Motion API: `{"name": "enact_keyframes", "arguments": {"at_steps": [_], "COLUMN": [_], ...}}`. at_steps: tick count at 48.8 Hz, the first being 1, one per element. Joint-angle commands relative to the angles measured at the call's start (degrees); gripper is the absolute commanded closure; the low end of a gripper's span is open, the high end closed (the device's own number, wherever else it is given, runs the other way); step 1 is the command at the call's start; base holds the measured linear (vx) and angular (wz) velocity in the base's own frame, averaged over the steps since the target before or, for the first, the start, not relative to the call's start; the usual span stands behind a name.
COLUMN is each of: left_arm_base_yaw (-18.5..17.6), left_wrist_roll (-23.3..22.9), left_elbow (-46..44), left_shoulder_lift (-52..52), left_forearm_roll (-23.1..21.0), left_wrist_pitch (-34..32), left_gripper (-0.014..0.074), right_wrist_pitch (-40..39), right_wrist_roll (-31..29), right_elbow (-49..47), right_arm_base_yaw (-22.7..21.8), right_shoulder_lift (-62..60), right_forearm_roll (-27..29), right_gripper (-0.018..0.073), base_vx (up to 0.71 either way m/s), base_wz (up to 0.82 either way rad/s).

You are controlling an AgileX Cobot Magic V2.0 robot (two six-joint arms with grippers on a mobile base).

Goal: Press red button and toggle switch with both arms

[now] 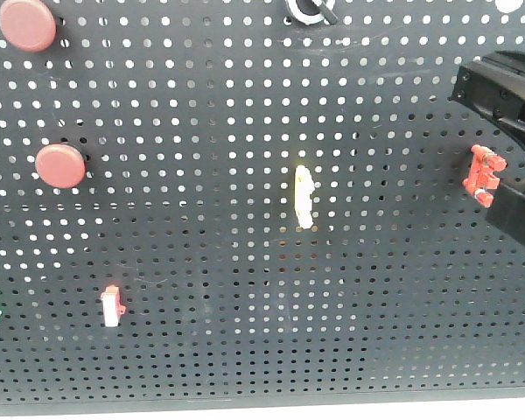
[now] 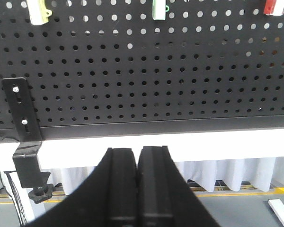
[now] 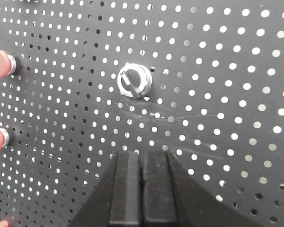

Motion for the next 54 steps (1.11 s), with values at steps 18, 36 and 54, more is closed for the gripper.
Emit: {"name": "enact_keyframes", "arguments": {"at_steps": [18,36,54], "left_arm_base_yaw": [-0.09,-0.09,-0.09], "left_wrist_roll": [-0.51,-0.46,-0.46], "left_elbow": [1.98,1.98,1.98], "left_shoulder_lift": [-0.83,-0.82,-0.82], "left_forearm_roll": [-0.55,-0.55,-0.55], "left_wrist_pitch": [-4.75,-4.75,-4.75], "left_gripper": [0.0594,0.0594,0.0594], "right_wrist_pitch": [12.67,-3.72,-5.48], "right_wrist_roll": [-1.48,-1.54,-10.16], "right_elbow": [-1.51,30.42,57.99], "right_arm_base_yaw": [-5.21,-27.84,-32.81], "right_shoulder_lift": [-7.26,-26.4,-44.41], "right_forearm_roll": [2.8,9.35,19.43], "right_gripper": [0.0559,0.0559,0.0559], "base_vx": [0.0,0.0,0.0], "base_wz": [0.0,0.0,0.0]}}
